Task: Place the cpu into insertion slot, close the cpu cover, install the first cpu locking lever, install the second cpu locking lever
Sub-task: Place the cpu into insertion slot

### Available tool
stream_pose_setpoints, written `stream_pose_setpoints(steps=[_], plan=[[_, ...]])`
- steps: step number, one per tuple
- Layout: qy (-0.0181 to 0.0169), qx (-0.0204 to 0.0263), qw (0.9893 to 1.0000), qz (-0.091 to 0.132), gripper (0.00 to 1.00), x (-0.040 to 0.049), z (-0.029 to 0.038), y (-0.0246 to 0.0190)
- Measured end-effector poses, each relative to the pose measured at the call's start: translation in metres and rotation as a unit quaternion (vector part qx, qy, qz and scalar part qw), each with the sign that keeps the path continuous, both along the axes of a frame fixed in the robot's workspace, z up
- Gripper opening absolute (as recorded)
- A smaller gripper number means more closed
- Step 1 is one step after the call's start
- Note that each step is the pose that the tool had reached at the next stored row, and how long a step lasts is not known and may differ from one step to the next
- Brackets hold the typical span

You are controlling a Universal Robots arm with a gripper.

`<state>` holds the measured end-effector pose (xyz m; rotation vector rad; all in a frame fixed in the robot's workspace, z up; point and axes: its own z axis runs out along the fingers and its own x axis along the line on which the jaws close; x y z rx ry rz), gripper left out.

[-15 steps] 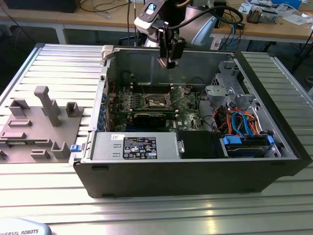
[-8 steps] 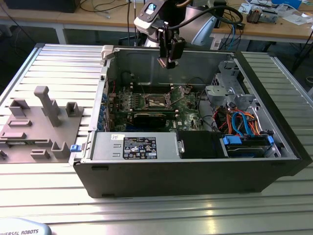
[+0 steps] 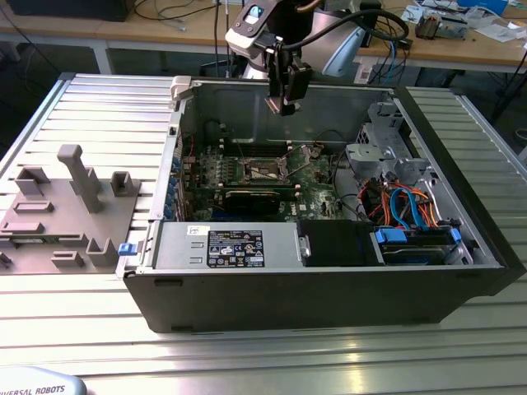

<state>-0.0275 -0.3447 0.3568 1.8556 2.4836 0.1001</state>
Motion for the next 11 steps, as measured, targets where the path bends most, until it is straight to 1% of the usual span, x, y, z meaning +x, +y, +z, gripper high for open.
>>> stream_pose_setpoints(steps=[11], plan=[[0.0000,0.0000,1.0000,-0.004,0.54,0.0000,0.0000,0.0000]])
